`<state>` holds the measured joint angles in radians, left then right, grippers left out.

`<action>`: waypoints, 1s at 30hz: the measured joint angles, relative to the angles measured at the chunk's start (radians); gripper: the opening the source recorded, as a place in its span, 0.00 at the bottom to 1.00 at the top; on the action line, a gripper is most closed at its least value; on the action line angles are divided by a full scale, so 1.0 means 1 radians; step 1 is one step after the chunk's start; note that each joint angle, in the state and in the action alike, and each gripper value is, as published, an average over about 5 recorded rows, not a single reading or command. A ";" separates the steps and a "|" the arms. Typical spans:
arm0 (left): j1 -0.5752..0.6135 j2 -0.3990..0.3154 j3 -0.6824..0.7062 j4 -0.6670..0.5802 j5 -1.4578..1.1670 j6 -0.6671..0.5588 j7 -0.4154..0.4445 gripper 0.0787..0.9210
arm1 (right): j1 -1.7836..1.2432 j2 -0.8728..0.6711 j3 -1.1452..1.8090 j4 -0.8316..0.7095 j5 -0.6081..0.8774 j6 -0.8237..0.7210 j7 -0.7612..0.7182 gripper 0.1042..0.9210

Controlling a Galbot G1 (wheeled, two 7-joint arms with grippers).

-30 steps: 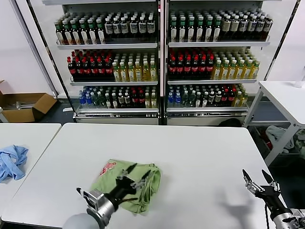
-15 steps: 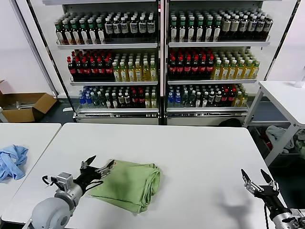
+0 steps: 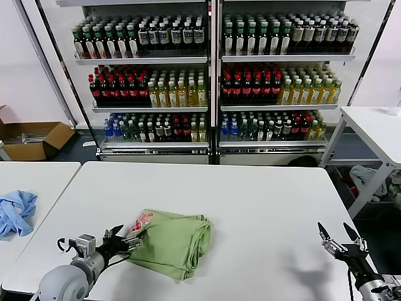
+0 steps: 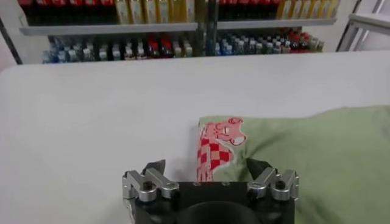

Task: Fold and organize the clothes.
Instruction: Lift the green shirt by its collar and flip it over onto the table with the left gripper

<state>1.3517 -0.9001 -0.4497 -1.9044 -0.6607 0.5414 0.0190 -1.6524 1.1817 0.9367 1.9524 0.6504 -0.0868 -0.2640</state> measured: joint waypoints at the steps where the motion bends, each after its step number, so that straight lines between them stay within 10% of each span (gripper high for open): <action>1: -0.004 0.000 0.004 0.006 -0.001 0.002 0.005 0.88 | 0.001 0.000 -0.001 0.001 0.000 0.000 0.000 0.88; 30: 0.075 -0.071 -0.089 -0.016 -0.090 -0.092 -0.028 0.05 | 0.020 -0.018 0.022 -0.025 0.018 0.002 0.002 0.88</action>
<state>1.4270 -0.9714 -0.5389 -1.9203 -0.7511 0.4494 -0.0093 -1.6325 1.1637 0.9588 1.9271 0.6686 -0.0847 -0.2619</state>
